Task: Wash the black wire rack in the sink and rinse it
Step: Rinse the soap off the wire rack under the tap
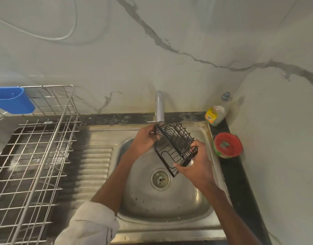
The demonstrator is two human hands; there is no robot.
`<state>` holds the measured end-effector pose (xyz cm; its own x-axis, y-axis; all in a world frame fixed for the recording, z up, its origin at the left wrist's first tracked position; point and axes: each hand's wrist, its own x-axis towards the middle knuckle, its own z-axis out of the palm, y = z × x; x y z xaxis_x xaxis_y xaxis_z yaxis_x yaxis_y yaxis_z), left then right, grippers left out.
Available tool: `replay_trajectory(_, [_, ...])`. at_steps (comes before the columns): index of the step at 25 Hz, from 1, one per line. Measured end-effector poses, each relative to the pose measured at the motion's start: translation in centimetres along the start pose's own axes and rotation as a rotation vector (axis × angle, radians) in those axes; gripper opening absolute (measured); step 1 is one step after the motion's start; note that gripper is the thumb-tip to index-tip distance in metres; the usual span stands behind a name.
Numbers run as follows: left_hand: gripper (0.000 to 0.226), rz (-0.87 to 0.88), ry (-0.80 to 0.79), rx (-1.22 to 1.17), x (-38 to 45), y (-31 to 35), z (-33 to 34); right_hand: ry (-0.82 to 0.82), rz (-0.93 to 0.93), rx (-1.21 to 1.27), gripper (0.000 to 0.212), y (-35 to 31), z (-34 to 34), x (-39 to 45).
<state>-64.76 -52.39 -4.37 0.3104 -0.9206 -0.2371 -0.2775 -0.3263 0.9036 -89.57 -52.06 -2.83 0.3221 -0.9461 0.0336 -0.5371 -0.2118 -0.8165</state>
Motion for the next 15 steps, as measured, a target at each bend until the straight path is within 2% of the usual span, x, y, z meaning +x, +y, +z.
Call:
replay_trajectory(3, [0.043,0.04,0.037,0.051,0.8,-0.2,0.1,-0.003,-0.042,-0.022,0.095,0.2,-0.1,0.9])
replay_trajectory(7, [0.034,0.06,0.044,0.124,0.4,2.7,0.9,0.022,-0.041,-0.033,0.094,0.3,-0.8,0.4])
replay_trajectory(11, [0.053,0.109,-0.076,0.169,0.2,3.1,1.6,0.023,-0.036,0.017,0.094,0.9,-2.0,-0.3])
replay_trajectory(15, [0.071,0.152,-0.115,0.133,-2.1,2.8,0.3,-0.127,-0.016,0.218,0.101,2.1,-1.8,1.0])
